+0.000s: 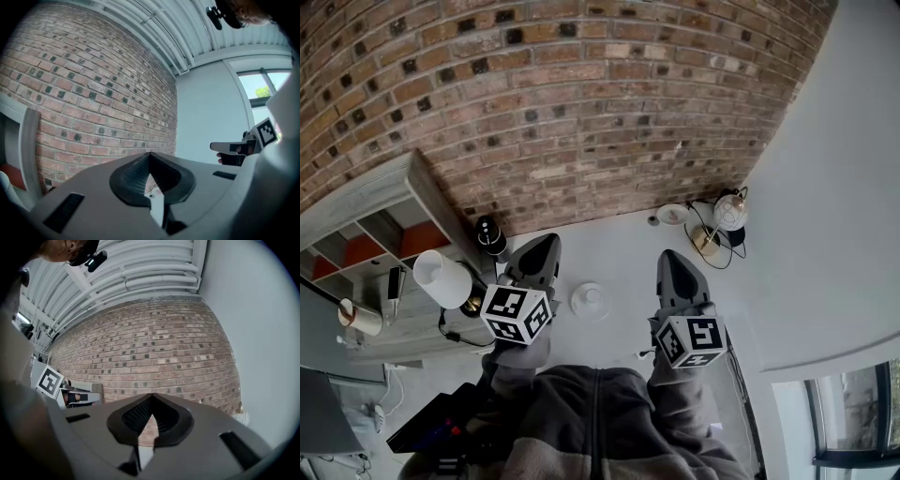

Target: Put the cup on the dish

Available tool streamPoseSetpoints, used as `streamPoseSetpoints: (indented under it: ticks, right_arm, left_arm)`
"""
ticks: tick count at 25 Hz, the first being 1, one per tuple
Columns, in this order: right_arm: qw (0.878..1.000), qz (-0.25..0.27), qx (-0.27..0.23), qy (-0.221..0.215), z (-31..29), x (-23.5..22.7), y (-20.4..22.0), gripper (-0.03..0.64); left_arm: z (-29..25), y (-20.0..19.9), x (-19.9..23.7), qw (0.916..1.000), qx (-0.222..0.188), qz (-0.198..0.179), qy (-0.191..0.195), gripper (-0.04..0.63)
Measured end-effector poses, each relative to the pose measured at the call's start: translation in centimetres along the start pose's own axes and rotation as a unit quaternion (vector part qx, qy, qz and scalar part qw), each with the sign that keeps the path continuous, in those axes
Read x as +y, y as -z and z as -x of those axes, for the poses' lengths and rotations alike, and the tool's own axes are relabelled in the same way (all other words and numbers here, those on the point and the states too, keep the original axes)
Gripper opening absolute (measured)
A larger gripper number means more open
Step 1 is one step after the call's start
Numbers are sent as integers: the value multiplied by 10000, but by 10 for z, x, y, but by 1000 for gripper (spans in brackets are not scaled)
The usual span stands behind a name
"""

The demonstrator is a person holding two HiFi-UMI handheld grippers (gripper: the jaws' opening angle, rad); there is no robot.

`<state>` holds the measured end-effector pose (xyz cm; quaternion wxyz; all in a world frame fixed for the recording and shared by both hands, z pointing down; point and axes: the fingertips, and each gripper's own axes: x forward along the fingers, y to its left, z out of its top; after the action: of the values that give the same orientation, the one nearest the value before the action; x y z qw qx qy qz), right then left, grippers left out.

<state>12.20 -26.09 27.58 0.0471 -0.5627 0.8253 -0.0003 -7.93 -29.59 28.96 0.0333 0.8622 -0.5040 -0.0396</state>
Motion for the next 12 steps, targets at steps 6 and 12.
streamPoseSetpoints:
  ticks: [6, 12]
  right_arm:
    - [9999, 83, -90, 26, -1, 1, -6, 0]
    - [9999, 90, -85, 40, -1, 0, -6, 0]
  left_arm:
    - [-4, -7, -5, 9999, -95, 41, 127, 3]
    - [-5, -7, -8, 9998, -77, 26, 176, 3]
